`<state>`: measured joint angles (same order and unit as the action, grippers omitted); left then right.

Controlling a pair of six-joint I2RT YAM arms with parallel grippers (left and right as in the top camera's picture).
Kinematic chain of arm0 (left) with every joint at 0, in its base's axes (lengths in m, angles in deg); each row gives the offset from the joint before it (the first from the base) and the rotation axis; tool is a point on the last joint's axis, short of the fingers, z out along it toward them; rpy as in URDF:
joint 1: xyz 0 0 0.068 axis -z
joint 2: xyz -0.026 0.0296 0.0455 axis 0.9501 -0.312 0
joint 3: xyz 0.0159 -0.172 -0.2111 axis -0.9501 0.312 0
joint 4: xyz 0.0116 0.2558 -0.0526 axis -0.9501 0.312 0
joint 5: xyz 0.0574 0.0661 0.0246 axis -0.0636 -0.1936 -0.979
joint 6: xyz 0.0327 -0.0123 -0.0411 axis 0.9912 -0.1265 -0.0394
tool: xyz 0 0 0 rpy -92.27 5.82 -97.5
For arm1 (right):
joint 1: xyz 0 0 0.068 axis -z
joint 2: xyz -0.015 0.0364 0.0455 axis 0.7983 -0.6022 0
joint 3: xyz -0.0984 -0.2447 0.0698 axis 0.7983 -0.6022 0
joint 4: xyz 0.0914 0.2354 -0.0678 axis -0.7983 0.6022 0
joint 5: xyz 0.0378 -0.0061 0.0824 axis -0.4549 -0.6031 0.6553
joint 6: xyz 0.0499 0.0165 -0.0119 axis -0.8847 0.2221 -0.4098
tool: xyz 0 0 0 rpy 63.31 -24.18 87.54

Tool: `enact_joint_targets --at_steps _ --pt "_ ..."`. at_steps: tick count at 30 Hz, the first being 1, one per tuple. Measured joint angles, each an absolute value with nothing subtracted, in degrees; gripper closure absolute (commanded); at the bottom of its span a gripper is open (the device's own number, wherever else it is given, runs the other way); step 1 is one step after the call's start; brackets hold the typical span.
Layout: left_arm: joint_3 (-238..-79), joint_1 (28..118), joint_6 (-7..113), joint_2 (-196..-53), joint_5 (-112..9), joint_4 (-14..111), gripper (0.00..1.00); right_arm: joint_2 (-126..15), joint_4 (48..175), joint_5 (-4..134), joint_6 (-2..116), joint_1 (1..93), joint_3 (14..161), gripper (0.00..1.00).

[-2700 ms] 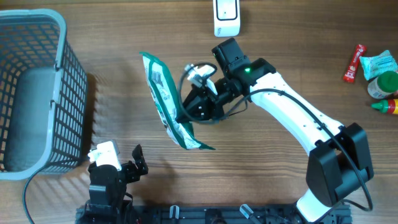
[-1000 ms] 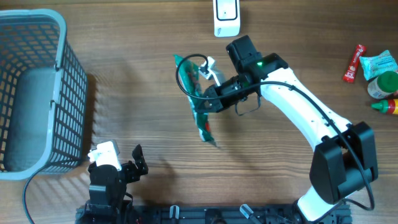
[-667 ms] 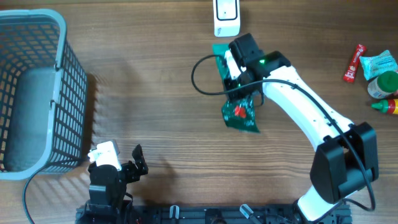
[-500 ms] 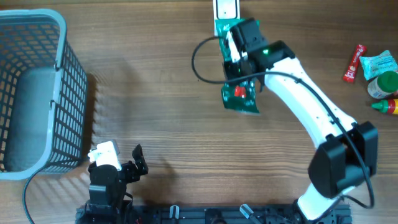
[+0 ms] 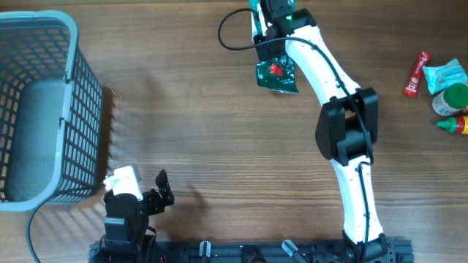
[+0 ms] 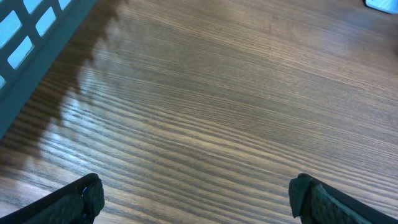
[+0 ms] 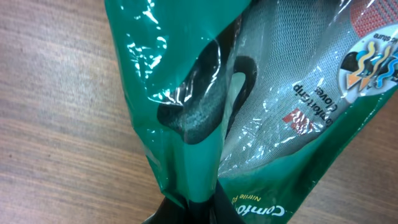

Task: Scan the item barcode
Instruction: 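Carry the gloves pack to the right edge and release it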

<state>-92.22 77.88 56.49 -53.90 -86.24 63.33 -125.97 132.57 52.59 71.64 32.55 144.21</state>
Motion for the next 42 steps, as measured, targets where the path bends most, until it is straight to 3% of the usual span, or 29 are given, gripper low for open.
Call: enact_joint_targets --at_steps 7,17,18,19,20,22,24,26,30,42 --pt "-92.22 77.88 56.49 -53.9 -86.24 63.31 0.0 -125.8 144.09 52.17 69.13 34.75 146.9 0.96" --pt "-92.22 77.88 56.47 -53.9 -86.24 63.33 0.0 -125.49 140.42 51.54 71.56 63.28 141.65 0.95" --pt "-92.22 77.88 56.49 -53.9 -86.24 63.31 0.0 -125.47 139.76 51.8 72.43 65.51 141.08 0.87" --pt "-92.22 77.88 56.47 -53.9 -86.24 63.33 0.0 -125.49 139.61 52.65 73.07 67.65 140.91 0.56" --pt "-92.24 77.88 56.49 -53.9 -86.24 63.31 0.0 -125.49 139.43 53.84 73.74 69.35 140.89 0.49" --pt "-92.22 77.88 56.47 -53.9 -86.24 63.33 0.0 -125.47 139.26 56.52 73.79 72.37 140.91 0.47" --pt "-92.24 77.88 56.49 -53.9 -86.24 63.33 0.0 -125.38 140.35 57.11 72.06 73.83 141.02 0.17" --pt "-92.24 77.88 56.47 -53.9 -86.24 63.33 0.0 -124.36 141.84 57.05 69.63 74.42 141.54 0.0" --pt "-92.22 77.88 56.49 -53.9 -86.24 63.31 0.0 -116.25 142.32 61.46 65.22 74.6 142.07 0.0" --pt "-92.24 77.88 56.49 -53.9 -86.24 63.33 0.0 -68.71 149.86 73.51 60.87 64.89 145.65 0.0"
